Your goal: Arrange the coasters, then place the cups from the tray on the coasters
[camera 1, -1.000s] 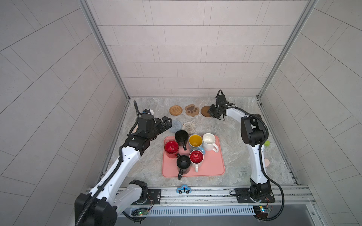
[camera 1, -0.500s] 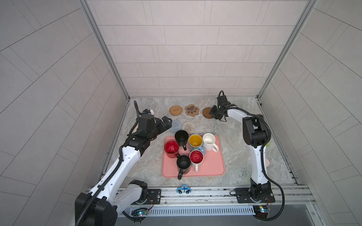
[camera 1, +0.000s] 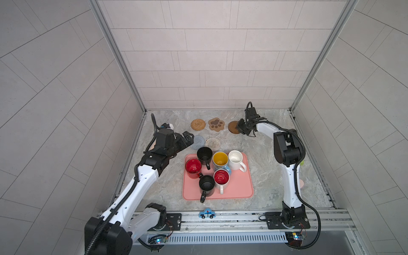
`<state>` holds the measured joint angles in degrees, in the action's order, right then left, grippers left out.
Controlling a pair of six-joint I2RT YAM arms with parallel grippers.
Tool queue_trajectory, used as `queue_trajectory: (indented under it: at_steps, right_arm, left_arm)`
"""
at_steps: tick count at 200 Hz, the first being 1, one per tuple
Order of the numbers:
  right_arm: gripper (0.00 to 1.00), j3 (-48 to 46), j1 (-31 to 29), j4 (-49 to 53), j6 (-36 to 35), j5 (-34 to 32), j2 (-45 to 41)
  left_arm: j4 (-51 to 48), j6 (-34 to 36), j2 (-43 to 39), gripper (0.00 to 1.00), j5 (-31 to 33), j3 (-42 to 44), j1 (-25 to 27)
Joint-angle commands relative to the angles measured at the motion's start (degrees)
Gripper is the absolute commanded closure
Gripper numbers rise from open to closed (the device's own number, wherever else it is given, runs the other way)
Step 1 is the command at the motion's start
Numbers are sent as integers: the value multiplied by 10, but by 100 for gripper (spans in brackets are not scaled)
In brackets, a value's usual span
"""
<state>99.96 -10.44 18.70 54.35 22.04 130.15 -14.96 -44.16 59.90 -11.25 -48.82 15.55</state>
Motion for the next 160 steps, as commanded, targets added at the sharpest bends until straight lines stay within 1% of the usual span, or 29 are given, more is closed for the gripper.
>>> queue_trajectory:
  at_steps: [1,33,88,160]
  right_arm:
    - [68,9,2,12,-11,-1,-33]
    - [68,-9,5,13,-19,-2,-57]
    - [69,-74,14,-3,-18,-3,-99]
    - [68,-107,21,-25,-9,5,-81]
  left_arm:
    - [2,-7,-3,0,7,0,2]
    - [2,-8,-4,0,7,1,2]
    - [2,-8,-1,0,6,0,3]
    - [2,-8,-1,0,1,-4,3]
